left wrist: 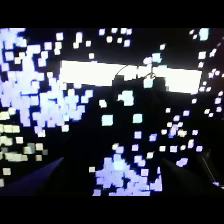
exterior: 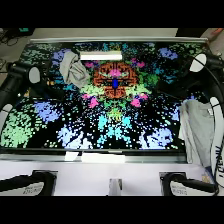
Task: Fold the shirts.
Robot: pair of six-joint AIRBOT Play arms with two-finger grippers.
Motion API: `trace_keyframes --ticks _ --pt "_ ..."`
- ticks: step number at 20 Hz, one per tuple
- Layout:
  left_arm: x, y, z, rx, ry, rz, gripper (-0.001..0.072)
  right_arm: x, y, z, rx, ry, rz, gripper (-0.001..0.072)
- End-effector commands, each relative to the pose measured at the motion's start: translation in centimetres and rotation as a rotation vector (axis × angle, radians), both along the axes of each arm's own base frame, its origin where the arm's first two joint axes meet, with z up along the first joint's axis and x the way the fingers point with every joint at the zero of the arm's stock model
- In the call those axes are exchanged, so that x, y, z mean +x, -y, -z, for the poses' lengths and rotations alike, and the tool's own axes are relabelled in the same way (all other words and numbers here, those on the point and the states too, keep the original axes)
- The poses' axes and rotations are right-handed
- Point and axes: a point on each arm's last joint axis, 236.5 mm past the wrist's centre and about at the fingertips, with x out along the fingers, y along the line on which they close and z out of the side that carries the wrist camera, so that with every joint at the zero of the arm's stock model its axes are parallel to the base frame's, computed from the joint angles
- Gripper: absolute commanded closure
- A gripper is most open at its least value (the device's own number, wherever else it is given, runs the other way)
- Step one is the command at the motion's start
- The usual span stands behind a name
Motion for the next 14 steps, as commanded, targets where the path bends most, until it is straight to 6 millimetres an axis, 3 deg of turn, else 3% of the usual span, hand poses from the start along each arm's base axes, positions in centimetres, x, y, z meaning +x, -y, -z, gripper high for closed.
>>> trace_keyframes --ticks 1,4,5,6,7,8,9,11,14 --pt "2.5 2.4 0.0 -0.093 0.092 0.021 -0.0006 0.6 0.0 -0.2 0.001 0.025 0.004 0.0052" --pt "6.9 4.1 0.3 -0.18 0.244 -0.063 0.0 1.2 0.0 -0.3 0.001 0.055 0.003 0.0053" --pt "10.3 5.1 0.1 -0.225 0.363 -0.06 0.0006 2.0 0.1 -0.4 -0.005 0.085 0.01 0.0053" --pt "13.2 5.2 0.2 -0.254 0.437 -0.069 0.015 3.0 0.3 -0.7 -0.011 0.13 0.02 0.0053" --pt "15.7 4.7 1.1 -0.292 0.439 -0.115 0.0152 3.8 0.4 -0.9 -0.011 0.161 0.026 0.0053" --pt "17.6 4.2 2.4 -0.346 0.403 -0.175 0.0026 4.0 0.4 -1.0 -0.011 0.173 0.028 0.0053" --pt "19.2 3.2 3.9 -0.403 0.344 -0.245 -0.0013 4.0 0.6 -0.9 -0.02 0.175 0.024 0.0051" --pt "21.7 1.2 6.4 -0.507 0.261 -0.342 -0.0013 3.9 0.6 -0.8 -0.022 0.167 0.024 0.0017" --pt "24.6 1.2 9.1 -0.718 0.256 -0.427 -0.0013 4.2 0.4 -1.0 -0.014 0.18 0.026 0.0017"
